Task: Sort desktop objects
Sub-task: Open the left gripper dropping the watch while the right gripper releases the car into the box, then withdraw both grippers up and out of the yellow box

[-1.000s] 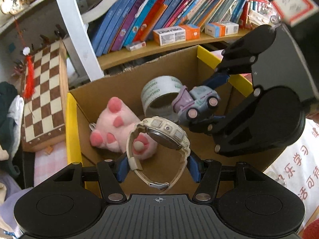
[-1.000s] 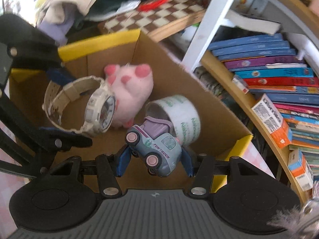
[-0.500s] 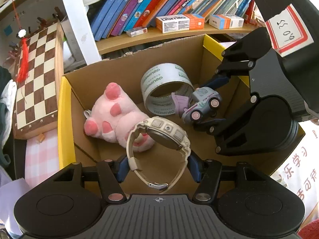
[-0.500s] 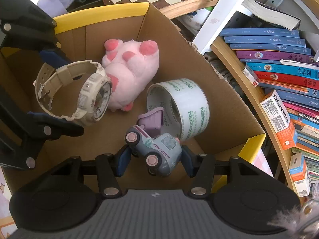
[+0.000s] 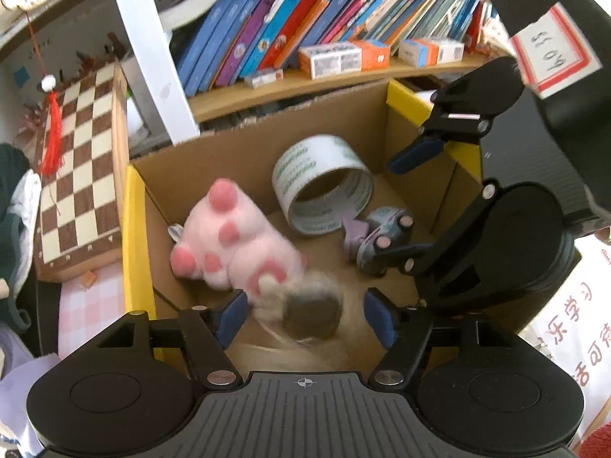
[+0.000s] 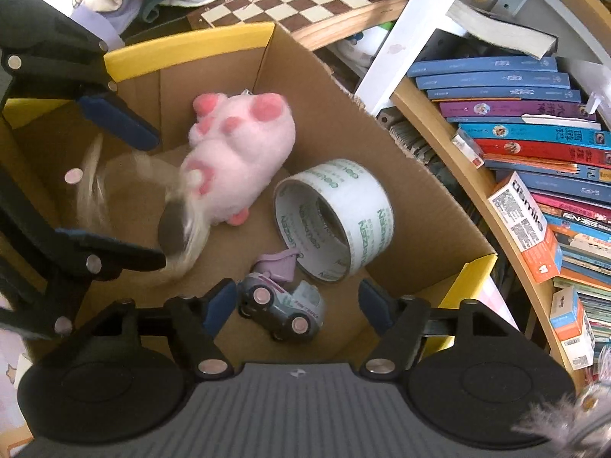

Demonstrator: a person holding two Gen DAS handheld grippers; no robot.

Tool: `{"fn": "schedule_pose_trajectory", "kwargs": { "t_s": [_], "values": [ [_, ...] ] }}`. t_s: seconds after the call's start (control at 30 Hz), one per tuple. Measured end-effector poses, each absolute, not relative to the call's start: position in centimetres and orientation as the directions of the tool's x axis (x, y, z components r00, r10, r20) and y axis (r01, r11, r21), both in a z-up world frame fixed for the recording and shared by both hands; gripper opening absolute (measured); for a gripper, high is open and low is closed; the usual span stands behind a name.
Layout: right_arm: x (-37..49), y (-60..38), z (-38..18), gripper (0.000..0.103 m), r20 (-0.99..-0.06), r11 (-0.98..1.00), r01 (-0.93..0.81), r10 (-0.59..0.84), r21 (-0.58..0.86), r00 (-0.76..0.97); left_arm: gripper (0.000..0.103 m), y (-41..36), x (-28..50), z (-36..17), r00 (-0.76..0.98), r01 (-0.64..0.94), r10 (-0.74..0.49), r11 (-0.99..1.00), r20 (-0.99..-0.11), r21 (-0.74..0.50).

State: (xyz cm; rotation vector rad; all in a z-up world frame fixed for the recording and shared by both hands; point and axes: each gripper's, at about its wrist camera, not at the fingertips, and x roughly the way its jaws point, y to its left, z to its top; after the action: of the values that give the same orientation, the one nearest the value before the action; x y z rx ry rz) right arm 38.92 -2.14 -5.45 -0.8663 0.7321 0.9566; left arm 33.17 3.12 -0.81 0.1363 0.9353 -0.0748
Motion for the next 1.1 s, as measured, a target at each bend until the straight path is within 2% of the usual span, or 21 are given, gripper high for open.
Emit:
{"fn": "schedule_pose_trajectory", "kwargs": {
  "t_s": [0.37,0.5,0.6,0.77,1.1],
  "values": [
    [37.2,-3.5,-2.6,0.075,-0.787,0.358,-0.885,0.433,-0.298,0.44,0.077,3.0,31.1,1.8,0.687,0.092,0.014,0.99,-0.726,0.105],
    [36.2,-4.3,-1.4,0.082,-0.754,0.388,-0.867,0.452,-0.314,0.476,0.077,3.4,29.7,3.1,0.734,0.045,0.021,0.996,-0.678,0.08],
    [35.6,-5.0,-0.4,0.082,-0.734,0.418,-0.855,0.467,-0.308,0.492,0.081,3.6,28.5,4.1,0.774,0.019,0.015,0.999,-0.633,0.047],
    [34.8,-6.3,0.9,0.083,-0.699,0.481,-0.831,0.491,-0.28,0.52,0.081,3.6,26.5,5.1,0.82,-0.02,0.031,0.999,-0.572,0.025],
    [32.8,-9.4,2.8,0.083,-0.6,0.631,-0.752,0.531,-0.19,0.598,0.081,4.5,23.4,5.9,0.854,-0.098,0.078,0.995,-0.514,-0.012]
  ]
}}
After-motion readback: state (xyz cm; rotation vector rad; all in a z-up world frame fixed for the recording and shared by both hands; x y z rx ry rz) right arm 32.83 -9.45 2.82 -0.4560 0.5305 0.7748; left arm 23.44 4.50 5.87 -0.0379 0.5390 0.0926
